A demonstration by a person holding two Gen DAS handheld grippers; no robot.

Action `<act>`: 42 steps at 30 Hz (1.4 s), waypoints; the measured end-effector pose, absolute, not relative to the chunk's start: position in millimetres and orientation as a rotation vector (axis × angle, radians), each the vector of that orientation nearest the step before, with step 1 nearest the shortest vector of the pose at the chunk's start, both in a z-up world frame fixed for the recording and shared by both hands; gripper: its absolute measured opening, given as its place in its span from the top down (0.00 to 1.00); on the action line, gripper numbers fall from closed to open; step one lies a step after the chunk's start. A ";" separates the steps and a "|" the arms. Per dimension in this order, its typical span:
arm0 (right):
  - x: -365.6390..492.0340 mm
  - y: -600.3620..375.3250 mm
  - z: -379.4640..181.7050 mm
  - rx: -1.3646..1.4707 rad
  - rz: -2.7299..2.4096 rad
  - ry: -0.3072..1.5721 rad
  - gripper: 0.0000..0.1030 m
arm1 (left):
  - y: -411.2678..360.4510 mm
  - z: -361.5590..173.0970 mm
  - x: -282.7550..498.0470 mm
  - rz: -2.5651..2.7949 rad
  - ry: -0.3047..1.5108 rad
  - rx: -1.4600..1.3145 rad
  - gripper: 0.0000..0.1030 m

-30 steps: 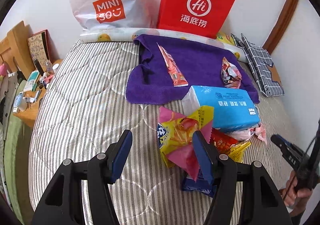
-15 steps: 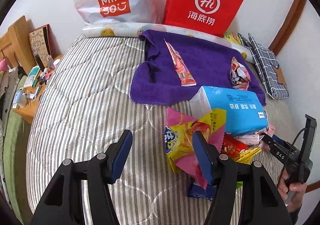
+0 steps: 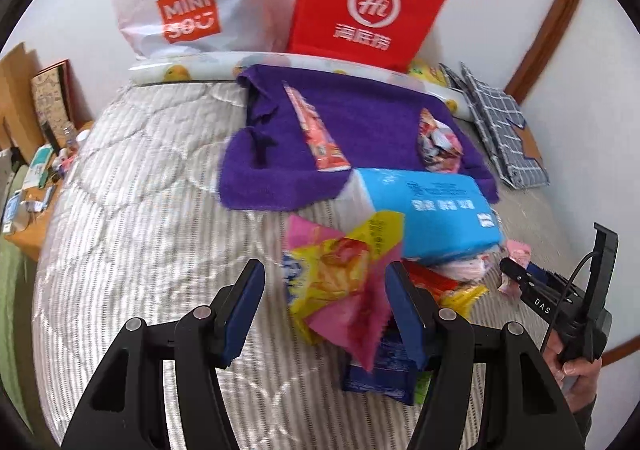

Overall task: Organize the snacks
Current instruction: 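Grasp the pink square snack packet with the right gripper and lift, then grasp the yellow-pink chip bag with the left gripper while the right gripper holds the pink packet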

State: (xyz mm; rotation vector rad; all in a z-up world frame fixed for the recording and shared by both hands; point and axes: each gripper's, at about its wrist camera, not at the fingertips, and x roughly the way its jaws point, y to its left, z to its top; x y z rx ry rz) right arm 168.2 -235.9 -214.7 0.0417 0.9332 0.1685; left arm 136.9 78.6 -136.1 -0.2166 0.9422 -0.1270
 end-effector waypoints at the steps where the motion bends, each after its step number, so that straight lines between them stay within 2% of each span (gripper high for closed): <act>1: 165.4 -237.7 -211.4 0.041 0.167 0.928 0.65 | 73.8 -136.4 137.4 -0.143 0.943 -0.215 0.37; 4: 156.3 -243.2 -201.6 0.034 0.156 0.907 0.65 | 61.7 -138.4 139.6 -0.175 0.949 -0.205 0.29; 9: 143.2 -252.8 -190.2 0.024 0.138 0.889 0.65 | 50.0 -148.7 145.1 -0.070 0.984 -0.087 0.29; 20: 128.6 -252.9 -189.1 0.010 0.132 0.897 0.65 | 54.0 -177.5 159.3 -0.021 1.065 -0.144 0.29; 26: 125.4 -251.2 -190.0 0.007 0.133 0.904 0.65 | 56.0 -177.6 159.5 -0.049 1.058 -0.185 0.43; 42: 116.8 -239.7 -168.3 0.010 0.158 0.862 0.65 | 68.1 -139.0 133.0 -0.083 0.971 -0.200 0.44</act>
